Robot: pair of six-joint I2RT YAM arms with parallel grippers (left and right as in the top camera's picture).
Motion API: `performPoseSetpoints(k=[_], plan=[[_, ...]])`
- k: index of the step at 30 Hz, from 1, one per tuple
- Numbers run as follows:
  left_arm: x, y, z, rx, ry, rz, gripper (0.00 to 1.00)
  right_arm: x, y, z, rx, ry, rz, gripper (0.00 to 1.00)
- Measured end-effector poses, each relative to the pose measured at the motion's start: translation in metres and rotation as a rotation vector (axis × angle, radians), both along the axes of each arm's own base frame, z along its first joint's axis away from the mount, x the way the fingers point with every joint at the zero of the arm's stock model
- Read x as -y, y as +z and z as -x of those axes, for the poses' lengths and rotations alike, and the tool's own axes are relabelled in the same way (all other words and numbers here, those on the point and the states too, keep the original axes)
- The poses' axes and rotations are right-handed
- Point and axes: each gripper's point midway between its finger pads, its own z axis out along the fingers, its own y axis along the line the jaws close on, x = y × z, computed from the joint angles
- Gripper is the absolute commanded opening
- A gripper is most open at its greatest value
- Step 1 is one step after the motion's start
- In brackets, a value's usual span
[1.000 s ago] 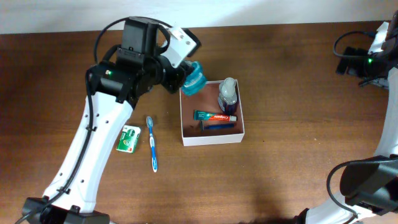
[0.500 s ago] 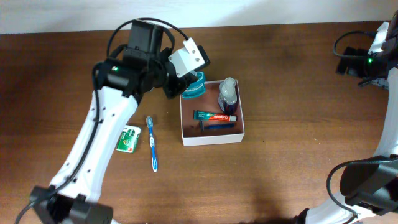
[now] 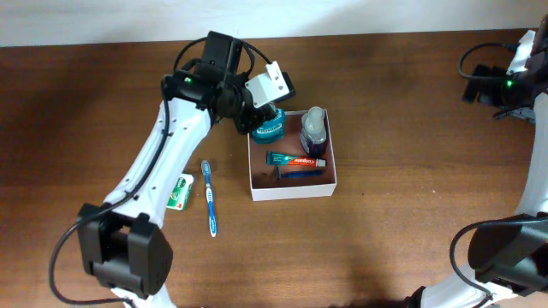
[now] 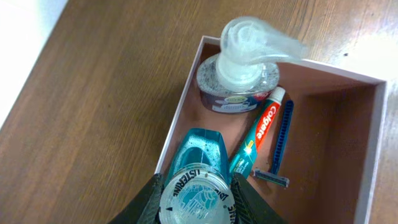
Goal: Pack container
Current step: 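Lift the mouthwash bottle and lower it into the box's back-left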
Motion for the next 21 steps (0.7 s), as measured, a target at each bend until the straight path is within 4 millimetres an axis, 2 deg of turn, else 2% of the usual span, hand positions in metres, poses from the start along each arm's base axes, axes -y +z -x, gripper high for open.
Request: performPoseSetpoints(k=[3, 8, 12, 18, 19, 20, 21], plan=[[0.002, -0.007, -0.005, 0.000, 0.000, -0.001, 0.01, 0.000, 0.000, 0.000, 0.000, 0.000, 0.000, 0.98], [0.004, -0.005, -0.011, 0.028, -0.003, 0.009, 0.02, 0.000, 0.000, 0.000, 0.000, 0.000, 0.000, 0.98], [0.005, -0.006, -0.012, 0.026, -0.004, 0.010, 0.07, 0.000, 0.000, 0.000, 0.000, 0.000, 0.000, 0.98], [0.005, -0.021, -0.014, -0.004, -0.004, -0.001, 0.07, 0.000, 0.000, 0.000, 0.000, 0.000, 0.000, 0.98], [0.006, -0.025, -0.014, -0.011, -0.004, -0.004, 0.10, 0.000, 0.000, 0.000, 0.000, 0.000, 0.000, 0.98], [0.006, -0.030, -0.015, -0.021, -0.004, -0.007, 0.20, 0.000, 0.000, 0.000, 0.001, 0.000, 0.000, 0.98], [0.007, -0.032, -0.015, -0.026, -0.007, -0.004, 0.41, 0.000, 0.000, 0.000, 0.000, 0.000, 0.000, 0.98]])
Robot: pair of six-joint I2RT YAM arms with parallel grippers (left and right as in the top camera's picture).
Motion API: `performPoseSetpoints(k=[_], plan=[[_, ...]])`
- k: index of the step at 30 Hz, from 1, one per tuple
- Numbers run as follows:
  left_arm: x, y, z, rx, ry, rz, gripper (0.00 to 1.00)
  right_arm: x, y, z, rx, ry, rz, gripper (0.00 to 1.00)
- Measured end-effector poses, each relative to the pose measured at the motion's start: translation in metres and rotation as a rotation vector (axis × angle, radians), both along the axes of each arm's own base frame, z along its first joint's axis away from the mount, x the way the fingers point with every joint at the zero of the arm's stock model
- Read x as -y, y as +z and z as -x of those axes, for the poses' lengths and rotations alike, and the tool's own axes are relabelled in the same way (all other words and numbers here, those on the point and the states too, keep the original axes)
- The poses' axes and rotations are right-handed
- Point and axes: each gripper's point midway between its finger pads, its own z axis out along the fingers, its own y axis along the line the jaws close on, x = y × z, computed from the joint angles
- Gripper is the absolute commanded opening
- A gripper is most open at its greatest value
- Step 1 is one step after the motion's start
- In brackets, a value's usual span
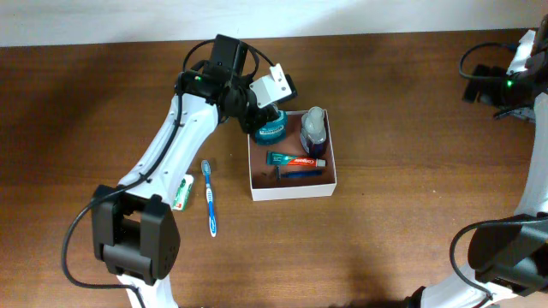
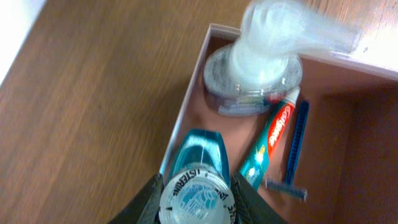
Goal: Pack container
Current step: 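Lift the mouthwash bottle and lower it into the box's back-left, then release the mouthwash and move the left gripper back left, then lower the left gripper onto the green Dettol soap bar and grasp it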
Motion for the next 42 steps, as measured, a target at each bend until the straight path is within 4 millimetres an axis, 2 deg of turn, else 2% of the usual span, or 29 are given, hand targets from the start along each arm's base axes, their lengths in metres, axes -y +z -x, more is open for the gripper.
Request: performPoseSetpoints(k=[1, 4, 8, 11, 15, 20, 23, 26, 30, 34, 38, 42], plan=[[0.001, 0.000, -0.001, 0.004, -0.001, 0.002, 0.54, 0.000, 0.000, 0.000, 0.000, 0.001, 0.000, 0.98], [0.002, 0.002, -0.002, 0.015, -0.009, 0.008, 0.70, 0.000, 0.000, 0.000, 0.000, 0.000, 0.000, 0.98], [0.004, 0.005, -0.004, 0.015, 0.003, 0.019, 0.82, 0.000, 0.000, 0.000, 0.000, 0.000, 0.000, 0.98], [0.005, 0.017, -0.009, 0.016, 0.040, 0.044, 0.83, 0.000, 0.000, 0.000, 0.001, 0.000, 0.000, 0.98], [0.004, 0.052, -0.019, 0.030, 0.107, 0.091, 0.83, 0.000, 0.000, 0.000, 0.000, -0.001, 0.000, 0.98], [-0.024, 0.086, -0.014, 0.014, 0.228, 0.059, 0.83, 0.000, 0.000, 0.000, 0.000, 0.000, 0.000, 0.98], [-0.049, 0.094, -0.005, -0.010, 0.336, -0.005, 0.84, 0.000, 0.000, 0.000, 0.000, 0.000, 0.000, 0.98], [-0.080, 0.091, 0.009, -0.089, 0.518, -0.076, 0.84, 0.000, 0.000, 0.000, 0.000, 0.000, 0.000, 0.98], [-0.115, 0.075, 0.033, -0.246, 0.726, -0.152, 0.84, 0.000, 0.000, 0.000, 0.000, 0.001, 0.000, 0.98], [-0.149, 0.064, 0.055, -0.372, 0.870, -0.221, 0.84, 0.000, 0.000, 0.000, 0.000, 0.000, 0.000, 0.98], [-0.173, 0.051, 0.070, -0.462, 0.955, -0.270, 0.84, 0.000, 0.000, 0.000, 0.001, 0.000, 0.000, 0.98], [-0.188, 0.024, 0.081, -0.546, 1.013, -0.311, 0.85, 0.000, 0.000, 0.000, 0.001, 0.000, 0.000, 0.98]])
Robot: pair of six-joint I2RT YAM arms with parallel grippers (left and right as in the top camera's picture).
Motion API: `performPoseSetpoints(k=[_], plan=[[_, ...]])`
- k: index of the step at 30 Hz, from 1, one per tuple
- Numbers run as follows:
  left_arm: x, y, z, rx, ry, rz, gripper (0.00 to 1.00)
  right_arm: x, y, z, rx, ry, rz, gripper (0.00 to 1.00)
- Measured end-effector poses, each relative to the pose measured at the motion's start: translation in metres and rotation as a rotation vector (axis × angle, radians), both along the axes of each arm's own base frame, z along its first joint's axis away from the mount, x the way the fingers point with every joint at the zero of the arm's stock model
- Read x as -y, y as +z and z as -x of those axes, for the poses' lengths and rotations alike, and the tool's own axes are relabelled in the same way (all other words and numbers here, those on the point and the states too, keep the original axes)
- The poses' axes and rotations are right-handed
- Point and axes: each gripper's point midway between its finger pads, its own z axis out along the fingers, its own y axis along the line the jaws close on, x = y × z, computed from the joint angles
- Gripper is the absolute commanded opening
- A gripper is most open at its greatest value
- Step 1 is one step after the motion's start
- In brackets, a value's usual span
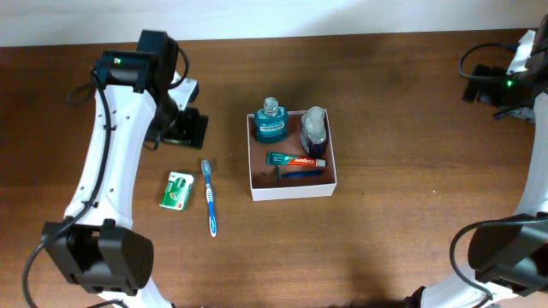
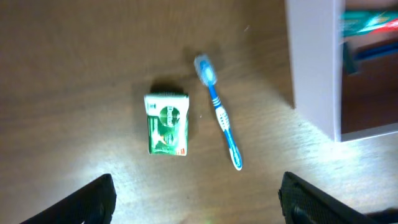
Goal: Pack container
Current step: 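Lower the left gripper onto the green Dettol soap bar and grasp it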
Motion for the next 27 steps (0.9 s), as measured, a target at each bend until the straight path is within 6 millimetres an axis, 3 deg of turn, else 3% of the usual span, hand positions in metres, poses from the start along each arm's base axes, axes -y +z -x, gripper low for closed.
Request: performPoseSetpoints(k=[12, 21, 27], plan=[[-0.013, -0.094, 0.022, -0.123, 0.048, -0.017, 0.87, 0.000, 0.000, 0.000, 0.000, 0.000, 0.000, 0.98], [-0.034, -0.127, 0.023, -0.112, 0.112, -0.012, 0.93, 0.000, 0.000, 0.000, 0.000, 0.000, 0.000, 0.98], [-0.037, -0.150, 0.033, -0.124, 0.116, -0.013, 0.94, 0.000, 0.000, 0.000, 0.000, 0.000, 0.000, 0.98]])
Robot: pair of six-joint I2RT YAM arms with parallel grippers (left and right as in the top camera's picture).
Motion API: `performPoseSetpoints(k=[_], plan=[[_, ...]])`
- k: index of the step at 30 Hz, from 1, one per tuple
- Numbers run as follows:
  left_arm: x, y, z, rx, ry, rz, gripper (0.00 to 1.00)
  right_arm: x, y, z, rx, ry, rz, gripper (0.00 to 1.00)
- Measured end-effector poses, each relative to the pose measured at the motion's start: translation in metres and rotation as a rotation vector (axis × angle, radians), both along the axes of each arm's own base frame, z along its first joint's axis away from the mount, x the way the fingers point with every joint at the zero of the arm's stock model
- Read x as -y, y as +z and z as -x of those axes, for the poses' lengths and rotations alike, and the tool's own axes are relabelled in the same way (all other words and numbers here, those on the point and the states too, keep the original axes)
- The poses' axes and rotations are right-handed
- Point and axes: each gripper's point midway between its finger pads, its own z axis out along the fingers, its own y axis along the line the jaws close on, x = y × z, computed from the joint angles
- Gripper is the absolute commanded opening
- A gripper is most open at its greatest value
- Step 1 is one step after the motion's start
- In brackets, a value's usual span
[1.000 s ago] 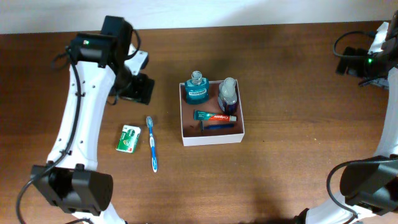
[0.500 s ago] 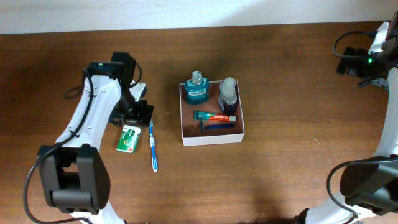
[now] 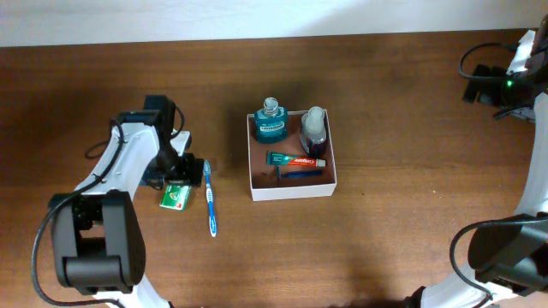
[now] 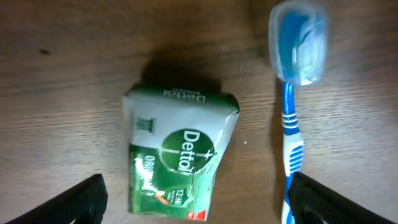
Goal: Pack container
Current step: 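Lower the left gripper onto the green Dettol soap bar and grasp it, then carry the Dettol bar into the box's front-left and release it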
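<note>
A white box (image 3: pixel 292 190) with a brown floor stands mid-table. It holds a teal mouthwash bottle (image 3: pixel 270 125), a clear pump bottle (image 3: pixel 313 130), a toothpaste tube (image 3: pixel 295 159) and a blue razor (image 3: pixel 300 173). A green Dettol soap packet (image 3: pixel 175 196) (image 4: pixel 177 154) lies left of the box, and a blue toothbrush (image 3: pixel 209 195) (image 4: pixel 295 106) beside it. My left gripper (image 3: pixel 174 177) (image 4: pixel 196 208) hangs open low over the soap, its fingers on either side. The right gripper (image 3: pixel 501 90) is far right, its jaws not discernible.
The wooden table (image 3: pixel 402 222) spreads dark brown around the box. A white wall strip runs along the far edge. Cables trail by the right arm at the upper right corner.
My left gripper has come down and to the right from the upper left of the table to just over the soap packet, which now fills its view. The objects have not moved.
First my left gripper held the mouthwash bottle at the box's far left corner. Then it lowered it there. By the last moment the bottle stood in the box and the gripper was open off to the left. Now it hovers over the soap.
</note>
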Motion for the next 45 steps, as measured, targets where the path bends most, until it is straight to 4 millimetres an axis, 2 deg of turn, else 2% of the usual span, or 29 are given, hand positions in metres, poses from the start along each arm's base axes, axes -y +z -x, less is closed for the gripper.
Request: performPoseSetpoints(k=[14, 15, 17, 19, 25, 28, 31, 33, 36, 41, 43, 45], plan=[[-0.003, -0.036, 0.009, 0.026, -0.052, -0.012, 0.93, 0.000, 0.000, 0.000, 0.000, 0.000, 0.000, 0.98], [-0.003, -0.038, 0.010, 0.027, -0.052, -0.016, 0.90, 0.000, 0.000, 0.000, 0.000, 0.000, 0.000, 0.98], [-0.006, -0.040, 0.009, 0.035, -0.050, -0.031, 0.69, 0.000, 0.000, 0.000, 0.000, 0.000, 0.000, 0.98], [-0.007, -0.040, 0.007, 0.045, -0.055, -0.036, 0.59, 0.000, 0.000, 0.000, 0.000, 0.000, 0.000, 0.98], [-0.007, -0.040, 0.006, 0.048, -0.066, -0.037, 0.48, 0.000, 0.000, 0.000, 0.000, 0.000, 0.000, 0.98], [-0.007, -0.039, 0.006, 0.047, -0.067, -0.037, 0.33, 0.000, 0.000, 0.000, 0.000, 0.000, 0.000, 0.98], [-0.007, -0.035, 0.006, 0.038, -0.070, -0.037, 0.28, 0.000, 0.000, 0.000, 0.000, 0.000, 0.000, 0.98], [-0.007, -0.029, 0.005, 0.028, -0.070, -0.037, 0.27, 0.000, 0.000, 0.000, 0.000, 0.000, 0.000, 0.98], [-0.007, -0.010, -0.007, 0.043, -0.063, -0.038, 0.23, 0.000, 0.000, 0.000, 0.000, 0.000, 0.000, 0.98], [-0.004, 0.040, -0.039, 0.140, 0.012, -0.032, 0.15, 0.000, 0.000, 0.000, 0.000, 0.000, 0.000, 0.98], [0.005, 0.060, -0.051, 0.200, 0.034, 0.000, 0.13, 0.000, 0.000, 0.000, 0.000, 0.000, 0.000, 0.98], [0.022, 0.080, -0.061, 0.268, 0.045, 0.059, 0.11, 0.000, 0.000, 0.000, 0.000, 0.000, 0.000, 0.98]])
